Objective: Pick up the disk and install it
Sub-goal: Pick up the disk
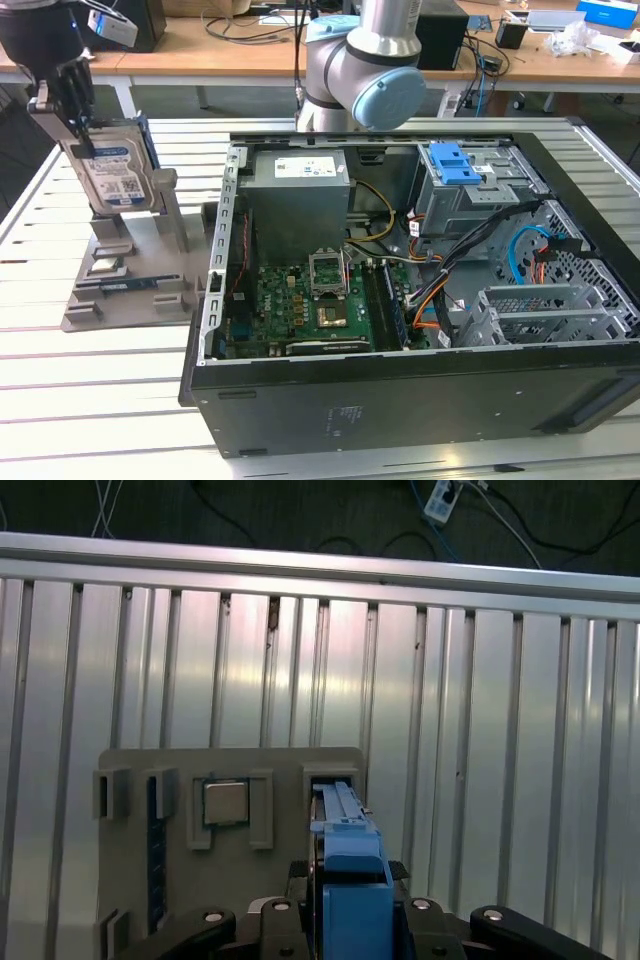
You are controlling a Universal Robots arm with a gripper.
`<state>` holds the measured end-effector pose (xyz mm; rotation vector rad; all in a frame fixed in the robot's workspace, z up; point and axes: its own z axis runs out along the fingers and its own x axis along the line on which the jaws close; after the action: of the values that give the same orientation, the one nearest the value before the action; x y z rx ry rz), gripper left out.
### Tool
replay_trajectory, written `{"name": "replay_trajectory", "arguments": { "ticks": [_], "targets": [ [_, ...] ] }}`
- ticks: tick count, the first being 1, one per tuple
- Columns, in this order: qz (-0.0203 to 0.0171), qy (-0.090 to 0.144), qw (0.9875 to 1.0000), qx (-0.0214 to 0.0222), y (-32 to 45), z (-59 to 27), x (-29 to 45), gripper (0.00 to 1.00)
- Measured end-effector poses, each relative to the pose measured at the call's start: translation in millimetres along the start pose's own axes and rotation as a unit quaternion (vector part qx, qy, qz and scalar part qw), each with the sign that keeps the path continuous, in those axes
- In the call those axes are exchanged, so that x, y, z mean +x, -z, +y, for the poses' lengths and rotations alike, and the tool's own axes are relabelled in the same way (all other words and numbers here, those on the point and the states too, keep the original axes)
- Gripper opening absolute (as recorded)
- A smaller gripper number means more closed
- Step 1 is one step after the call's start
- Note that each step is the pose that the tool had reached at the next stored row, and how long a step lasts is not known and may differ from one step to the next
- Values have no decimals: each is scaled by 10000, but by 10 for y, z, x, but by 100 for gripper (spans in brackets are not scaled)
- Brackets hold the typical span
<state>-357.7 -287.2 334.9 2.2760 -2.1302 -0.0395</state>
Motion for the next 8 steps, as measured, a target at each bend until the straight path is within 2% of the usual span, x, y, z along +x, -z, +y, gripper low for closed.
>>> {"name": "replay_trajectory", "arguments": {
  "ticks": [2, 8],
  "targets": [
    [0, 0, 10000, 0, 30, 1, 0, 37],
    [0, 0, 10000, 0, 184, 6, -1, 37]
  ]
}}
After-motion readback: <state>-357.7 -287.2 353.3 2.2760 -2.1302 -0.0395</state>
